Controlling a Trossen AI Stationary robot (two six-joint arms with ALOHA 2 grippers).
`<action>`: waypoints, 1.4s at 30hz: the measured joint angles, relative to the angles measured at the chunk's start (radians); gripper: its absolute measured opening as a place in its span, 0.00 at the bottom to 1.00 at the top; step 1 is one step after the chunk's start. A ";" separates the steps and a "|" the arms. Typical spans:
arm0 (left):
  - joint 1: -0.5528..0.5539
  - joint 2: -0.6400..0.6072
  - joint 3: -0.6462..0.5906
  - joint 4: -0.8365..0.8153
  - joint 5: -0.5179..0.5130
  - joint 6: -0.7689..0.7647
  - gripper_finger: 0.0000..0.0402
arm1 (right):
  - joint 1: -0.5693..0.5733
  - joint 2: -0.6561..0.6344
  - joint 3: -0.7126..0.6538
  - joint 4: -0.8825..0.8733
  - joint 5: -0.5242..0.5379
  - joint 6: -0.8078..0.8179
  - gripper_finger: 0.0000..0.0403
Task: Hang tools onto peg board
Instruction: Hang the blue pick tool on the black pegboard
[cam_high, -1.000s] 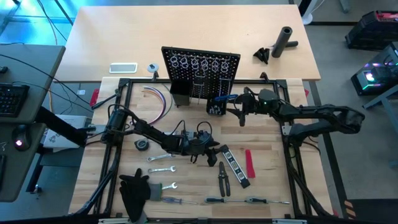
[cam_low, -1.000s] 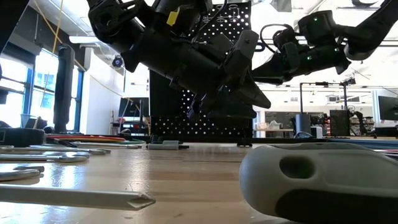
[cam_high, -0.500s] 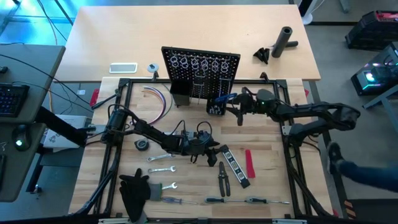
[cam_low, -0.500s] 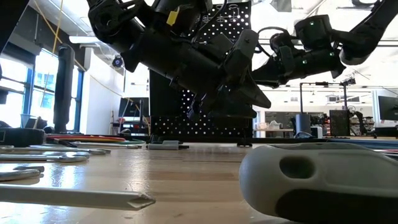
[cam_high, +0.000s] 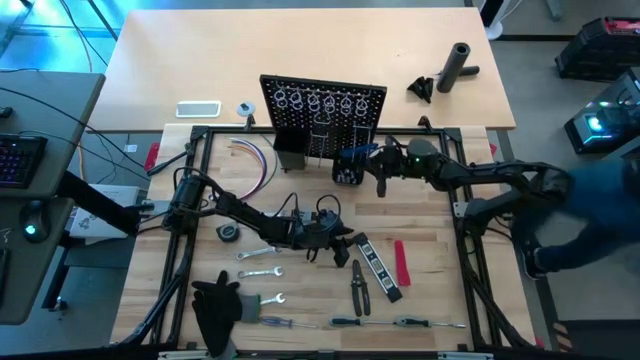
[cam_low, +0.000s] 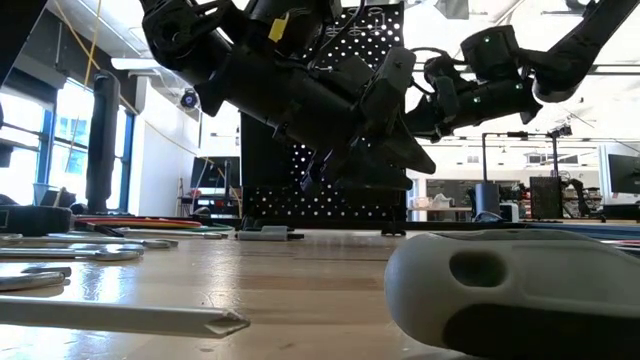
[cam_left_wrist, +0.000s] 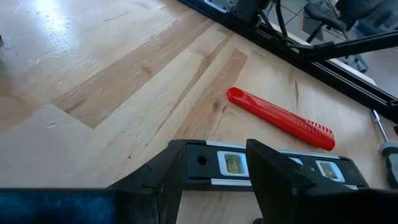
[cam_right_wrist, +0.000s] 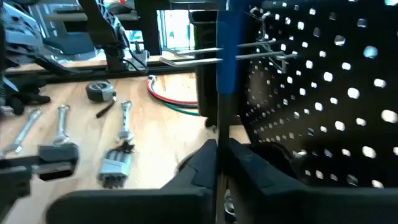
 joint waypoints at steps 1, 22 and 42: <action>0.000 0.000 0.000 0.000 0.000 0.000 0.41 | -0.003 0.000 0.000 -0.002 -0.006 -0.002 0.03; 0.000 0.000 0.000 0.000 0.002 0.008 0.41 | -0.003 0.000 0.033 0.005 -0.059 0.040 0.01; 0.001 0.000 0.000 0.000 -0.002 0.018 0.41 | -0.101 0.000 0.050 -0.003 -0.047 0.059 0.01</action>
